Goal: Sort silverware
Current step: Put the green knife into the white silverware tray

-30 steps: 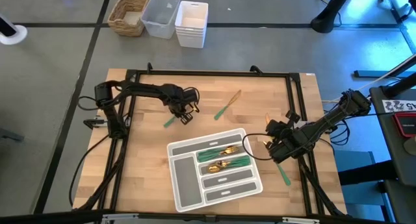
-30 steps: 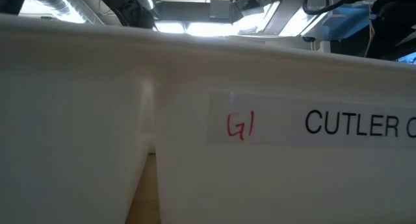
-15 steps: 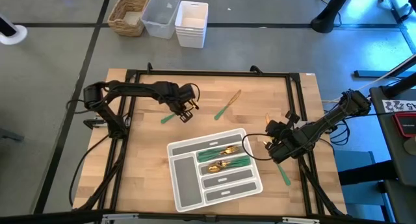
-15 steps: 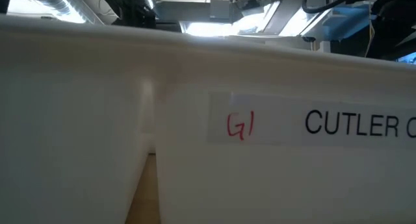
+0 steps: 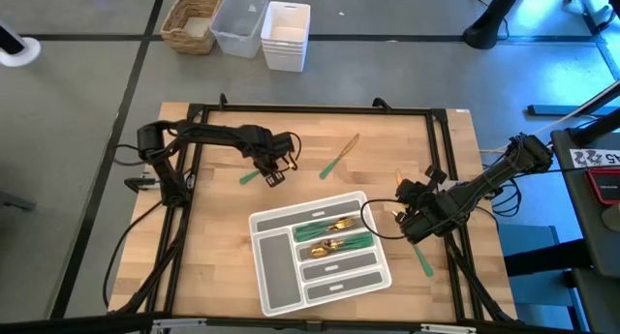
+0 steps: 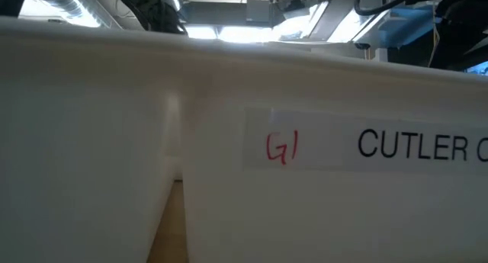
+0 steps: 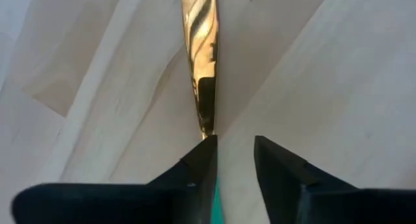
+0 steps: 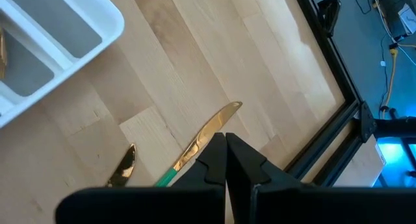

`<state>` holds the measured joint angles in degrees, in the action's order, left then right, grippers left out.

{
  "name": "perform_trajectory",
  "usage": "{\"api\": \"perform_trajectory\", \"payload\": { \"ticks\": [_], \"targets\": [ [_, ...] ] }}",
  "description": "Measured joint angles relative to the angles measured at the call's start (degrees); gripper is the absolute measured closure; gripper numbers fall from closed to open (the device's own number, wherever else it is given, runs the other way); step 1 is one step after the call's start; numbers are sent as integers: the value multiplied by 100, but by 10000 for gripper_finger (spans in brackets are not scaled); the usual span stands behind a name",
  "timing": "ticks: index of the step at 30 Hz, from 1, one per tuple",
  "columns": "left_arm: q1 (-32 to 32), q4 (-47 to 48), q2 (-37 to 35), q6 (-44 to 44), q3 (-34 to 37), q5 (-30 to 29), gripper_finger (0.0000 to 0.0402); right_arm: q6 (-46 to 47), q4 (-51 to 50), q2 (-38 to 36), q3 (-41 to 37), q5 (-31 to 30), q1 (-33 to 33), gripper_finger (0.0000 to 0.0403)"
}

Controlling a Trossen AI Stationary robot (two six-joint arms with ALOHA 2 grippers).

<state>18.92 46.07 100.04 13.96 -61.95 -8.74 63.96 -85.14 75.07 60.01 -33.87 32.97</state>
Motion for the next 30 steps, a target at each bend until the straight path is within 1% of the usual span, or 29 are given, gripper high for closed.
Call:
{"api": "perform_trajectory", "payload": {
  "ticks": [3,6,8,12,16,20,24,30],
  "targets": [
    [0,6,77,10,0,-81,290,-172,-25,-17,0,39,0,402],
    [27,3,80,95,0,-208,287,-590,-32,-187,16,296,0,402],
    [79,8,80,194,-1,-273,287,-668,-2,-338,73,302,2,402],
    [193,-32,80,209,34,-286,286,-764,0,-740,127,238,2,402],
    [257,-1,80,211,199,-142,286,-804,-8,-1218,127,80,2,402],
    [258,-14,80,211,362,-111,286,-1156,54,-1796,127,26,0,402],
    [258,-139,80,197,448,-111,286,-1620,459,-2447,129,-74,1,402],
    [256,-414,47,52,593,-111,286,-2487,1587,-3377,84,-230,0,402]
  ]
}}
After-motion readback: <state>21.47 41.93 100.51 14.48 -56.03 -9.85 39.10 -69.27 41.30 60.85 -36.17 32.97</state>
